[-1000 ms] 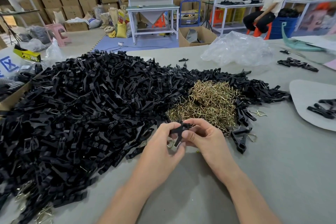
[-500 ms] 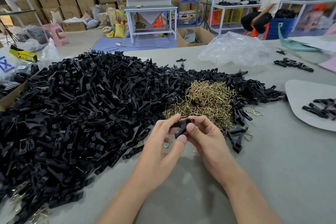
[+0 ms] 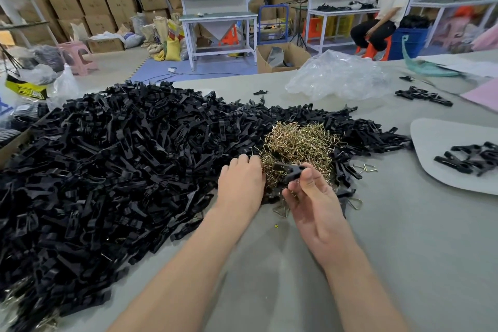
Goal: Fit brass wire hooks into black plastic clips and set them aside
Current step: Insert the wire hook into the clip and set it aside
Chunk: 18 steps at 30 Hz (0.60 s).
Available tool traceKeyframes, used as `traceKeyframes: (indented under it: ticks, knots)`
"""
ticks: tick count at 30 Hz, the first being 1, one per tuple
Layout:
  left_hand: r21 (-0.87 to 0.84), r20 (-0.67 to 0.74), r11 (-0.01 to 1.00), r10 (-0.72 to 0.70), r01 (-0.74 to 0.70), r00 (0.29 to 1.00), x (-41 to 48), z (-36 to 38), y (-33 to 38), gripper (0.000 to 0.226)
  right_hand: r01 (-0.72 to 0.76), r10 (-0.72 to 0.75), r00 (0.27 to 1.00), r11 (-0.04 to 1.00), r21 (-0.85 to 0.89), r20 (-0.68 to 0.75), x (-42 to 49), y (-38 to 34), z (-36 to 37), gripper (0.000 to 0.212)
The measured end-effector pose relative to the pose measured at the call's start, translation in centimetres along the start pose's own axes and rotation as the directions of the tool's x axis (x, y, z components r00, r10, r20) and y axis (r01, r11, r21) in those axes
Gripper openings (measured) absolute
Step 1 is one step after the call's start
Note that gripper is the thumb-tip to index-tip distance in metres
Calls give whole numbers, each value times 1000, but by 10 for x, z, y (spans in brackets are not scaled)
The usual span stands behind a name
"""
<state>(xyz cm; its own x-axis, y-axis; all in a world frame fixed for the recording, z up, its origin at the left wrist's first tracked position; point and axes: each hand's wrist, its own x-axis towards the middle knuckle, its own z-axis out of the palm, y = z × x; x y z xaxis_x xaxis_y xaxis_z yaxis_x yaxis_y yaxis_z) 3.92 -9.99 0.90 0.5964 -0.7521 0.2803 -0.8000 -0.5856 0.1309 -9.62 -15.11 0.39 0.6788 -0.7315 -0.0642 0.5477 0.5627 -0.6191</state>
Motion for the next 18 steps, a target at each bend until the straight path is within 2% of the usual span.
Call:
traceKeyframes:
  ticks: [4,8,12,15,18]
  knots:
    - [100,11,995,27,-28,1000,5,-1,3,19,-11,11,1000,1000,-2,-11,1,1,-1,18]
    - [92,-45,992,90,-86,995,-2,-7,-8,19,-13,14,1000,1000,7,-28,2,1,-1,18]
    - [-227,-73,974,-46,28,996,-18,-16,-24,21,-26,26,999,1000,8,-18,3,1,-1,15]
    - [-514,-104,852,-178,100,979,-28,-19,-33,18,-37,37,999,999,-20,-2,3,3,0,19]
    - [-651,-195,758,-212,35,958,-41,-16,-38,17,-41,41,999,998,-49,7,3,5,0,17]
